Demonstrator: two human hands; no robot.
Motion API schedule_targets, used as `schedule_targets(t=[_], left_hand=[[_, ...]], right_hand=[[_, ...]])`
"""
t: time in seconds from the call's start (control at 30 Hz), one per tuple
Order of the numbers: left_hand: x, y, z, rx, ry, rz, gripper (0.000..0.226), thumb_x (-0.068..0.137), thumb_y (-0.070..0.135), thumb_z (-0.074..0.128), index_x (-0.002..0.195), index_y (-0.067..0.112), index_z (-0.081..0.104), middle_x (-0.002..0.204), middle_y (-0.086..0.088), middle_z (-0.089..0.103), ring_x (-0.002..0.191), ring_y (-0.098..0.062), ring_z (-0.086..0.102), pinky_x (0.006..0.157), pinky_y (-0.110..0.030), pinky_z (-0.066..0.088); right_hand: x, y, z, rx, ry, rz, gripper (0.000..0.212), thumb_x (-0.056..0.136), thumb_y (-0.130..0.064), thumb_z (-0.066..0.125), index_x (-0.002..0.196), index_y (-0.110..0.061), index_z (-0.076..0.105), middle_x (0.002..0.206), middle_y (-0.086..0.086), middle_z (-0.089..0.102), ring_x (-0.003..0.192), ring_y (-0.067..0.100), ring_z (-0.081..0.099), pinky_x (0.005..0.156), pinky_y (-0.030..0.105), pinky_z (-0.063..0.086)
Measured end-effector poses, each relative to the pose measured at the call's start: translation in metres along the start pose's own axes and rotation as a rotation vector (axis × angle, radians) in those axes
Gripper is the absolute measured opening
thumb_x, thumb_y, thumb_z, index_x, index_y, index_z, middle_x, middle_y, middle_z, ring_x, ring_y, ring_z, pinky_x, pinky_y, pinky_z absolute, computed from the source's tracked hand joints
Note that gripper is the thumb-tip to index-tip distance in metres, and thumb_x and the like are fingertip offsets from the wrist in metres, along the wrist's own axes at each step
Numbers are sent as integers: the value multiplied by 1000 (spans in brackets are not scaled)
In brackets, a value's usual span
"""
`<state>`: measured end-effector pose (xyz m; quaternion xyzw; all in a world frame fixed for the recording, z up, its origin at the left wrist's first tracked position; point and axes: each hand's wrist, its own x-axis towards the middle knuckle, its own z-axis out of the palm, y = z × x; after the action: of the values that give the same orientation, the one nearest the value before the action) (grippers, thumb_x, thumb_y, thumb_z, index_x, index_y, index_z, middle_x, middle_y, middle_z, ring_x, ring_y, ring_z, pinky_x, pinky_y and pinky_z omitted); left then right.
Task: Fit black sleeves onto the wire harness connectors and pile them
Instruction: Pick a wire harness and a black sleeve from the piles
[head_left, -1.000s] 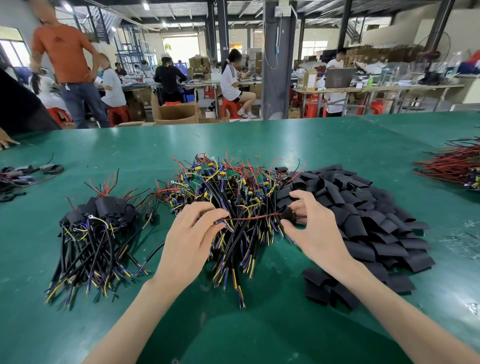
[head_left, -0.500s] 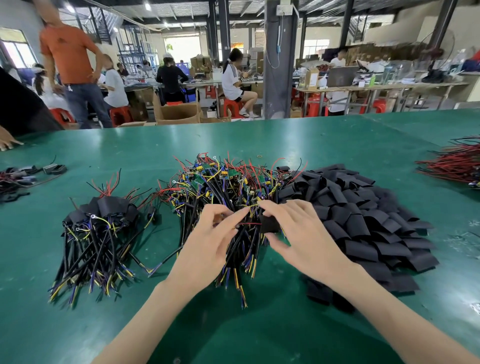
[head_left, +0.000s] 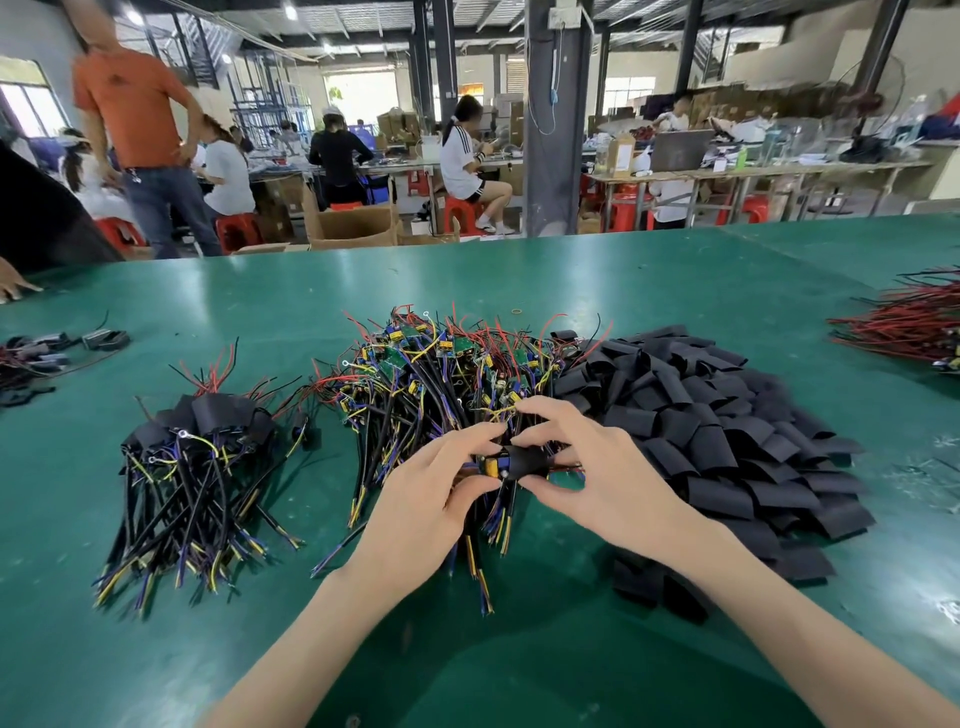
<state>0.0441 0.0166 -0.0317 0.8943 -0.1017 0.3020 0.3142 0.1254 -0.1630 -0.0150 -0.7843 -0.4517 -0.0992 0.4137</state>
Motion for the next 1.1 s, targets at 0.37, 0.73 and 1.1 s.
schedule_targets(t=[0.37,0.73,1.1], left_hand=[[4,2,-4,-241,-28,-119,66,80,3,72,121,46,44,98,19,70,91,6,64,88,-7,43],[10,-3,-14,-231,-106,-399,21,85,12,68,70,27,68,63,0,67,52,-5,54,55,-25,47],[12,10,-17,-139,-154,-310,24,83,10,70,68,28,64,60,12,63,54,-1,50,58,-14,37]], right_hand=[[-5,1,7,-125,-53,-69,61,82,-15,68,125,-42,35,108,-12,56,98,0,55,91,14,41],[-4,5,8,-112,-14,-82,61,78,-10,70,123,-38,41,105,-14,54,97,-12,47,90,4,32],[0,7,-2,-44,-92,-27,62,75,-18,72,118,-46,37,105,-23,62,86,3,59,83,11,43]])
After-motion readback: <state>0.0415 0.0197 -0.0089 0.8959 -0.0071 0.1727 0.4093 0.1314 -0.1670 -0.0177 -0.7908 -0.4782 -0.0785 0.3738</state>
